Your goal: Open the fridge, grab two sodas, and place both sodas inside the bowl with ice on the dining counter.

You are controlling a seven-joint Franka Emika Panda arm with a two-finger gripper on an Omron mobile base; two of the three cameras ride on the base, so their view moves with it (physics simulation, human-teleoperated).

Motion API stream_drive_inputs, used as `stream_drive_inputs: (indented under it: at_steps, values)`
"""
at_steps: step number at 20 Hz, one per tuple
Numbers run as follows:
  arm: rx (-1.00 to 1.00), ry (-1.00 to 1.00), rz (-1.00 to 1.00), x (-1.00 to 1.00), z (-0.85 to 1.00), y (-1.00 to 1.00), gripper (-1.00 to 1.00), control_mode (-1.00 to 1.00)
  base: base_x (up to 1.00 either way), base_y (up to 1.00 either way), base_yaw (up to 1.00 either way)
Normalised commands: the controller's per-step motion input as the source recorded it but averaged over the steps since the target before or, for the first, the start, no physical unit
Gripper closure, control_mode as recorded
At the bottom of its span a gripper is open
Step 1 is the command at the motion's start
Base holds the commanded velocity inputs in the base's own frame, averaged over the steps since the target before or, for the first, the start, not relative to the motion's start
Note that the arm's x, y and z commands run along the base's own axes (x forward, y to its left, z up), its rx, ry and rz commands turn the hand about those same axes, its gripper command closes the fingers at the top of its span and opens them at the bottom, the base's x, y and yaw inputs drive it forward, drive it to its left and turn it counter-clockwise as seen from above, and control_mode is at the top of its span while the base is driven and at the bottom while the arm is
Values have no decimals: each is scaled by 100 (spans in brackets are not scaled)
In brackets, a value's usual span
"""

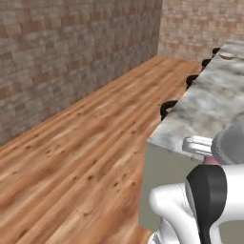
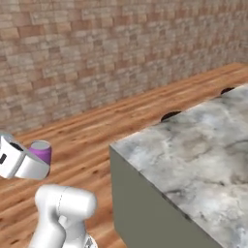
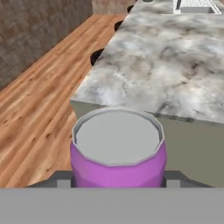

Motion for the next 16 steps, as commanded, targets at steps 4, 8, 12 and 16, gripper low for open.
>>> stream_drive_inputs:
  at_steps: [4,8,12,16]
  values:
    - [0,0,0,0,0,0,100,100,82,100,-27]
    - [0,0,0,0,0,0,100,100,81,100,-28]
    - [0,0,0,0,0,0,100,100,81,100,-29]
    - [0,0,0,0,0,0,100,100,63,90,-37]
